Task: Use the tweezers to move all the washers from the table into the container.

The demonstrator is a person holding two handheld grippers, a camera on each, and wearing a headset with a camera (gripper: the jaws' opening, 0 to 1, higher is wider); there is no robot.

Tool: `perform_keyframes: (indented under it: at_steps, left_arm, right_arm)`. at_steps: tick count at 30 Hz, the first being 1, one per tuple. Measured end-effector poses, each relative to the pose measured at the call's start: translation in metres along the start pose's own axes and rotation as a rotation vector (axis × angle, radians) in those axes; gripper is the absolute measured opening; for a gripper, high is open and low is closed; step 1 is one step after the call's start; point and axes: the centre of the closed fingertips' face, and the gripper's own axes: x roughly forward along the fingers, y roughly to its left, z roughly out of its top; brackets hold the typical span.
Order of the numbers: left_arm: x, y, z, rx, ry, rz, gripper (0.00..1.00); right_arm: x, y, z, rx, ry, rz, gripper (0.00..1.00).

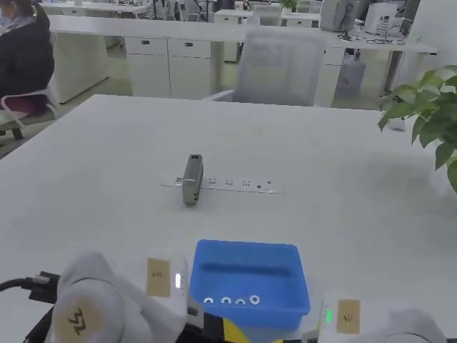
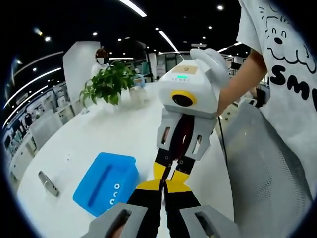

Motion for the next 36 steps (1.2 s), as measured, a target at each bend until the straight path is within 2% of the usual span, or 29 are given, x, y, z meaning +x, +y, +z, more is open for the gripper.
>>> perform_keyframes:
  at_steps: [7, 8, 10, 12, 15, 17, 24, 28, 31, 36]
  left_arm:
    - [-0.002, 0.001, -0.001, -0.028, -0.003, 0.011, 0.0]
    - [-0.002, 0.0, -0.002, -0.037, -0.001, 0.01, 0.0]
    - [-0.003, -0.004, -0.001, -0.039, -0.003, -0.002, 0.0]
    - [-0.003, -0.007, -0.001, -0.034, -0.006, 0.003, 0.0]
    - [-0.004, -0.006, -0.002, -0.035, -0.005, 0.009, 0.0]
    - [-0.004, -0.004, -0.002, -0.037, -0.005, 0.011, 0.0]
    - [-0.003, -0.003, -0.002, -0.028, 0.003, 0.004, 0.0]
    - [-0.002, -0.003, -0.002, -0.03, 0.004, -0.002, 0.0]
    - [-0.003, -0.004, -0.003, -0.027, 0.011, -0.006, 0.0]
    - [0.0, -0.004, -0.001, 0.009, 0.037, -0.007, 0.0]
  right_arm:
    - [0.002, 0.004, -0.005, -0.013, 0.014, 0.013, 0.0]
    - [0.001, 0.004, -0.008, -0.052, 0.04, 0.014, 0.0]
    - [0.001, 0.004, -0.009, -0.077, 0.041, -0.002, 0.0]
    - [0.0, 0.005, -0.009, -0.06, 0.04, 0.0, 0.0]
    - [-0.005, 0.002, -0.003, -0.024, 0.01, -0.008, 0.0]
    - [-0.005, 0.002, -0.001, -0.016, 0.009, -0.004, 0.03]
    - [0.004, 0.004, 0.008, -0.066, 0.01, 0.02, 0.07]
    - [0.01, 0.007, 0.004, -0.133, 0.04, 0.04, 0.03]
    - [0.008, 0.006, 0.005, -0.1, 0.026, 0.055, 0.02]
    - [0.007, 0.007, 0.004, -0.13, 0.044, 0.052, 0.02]
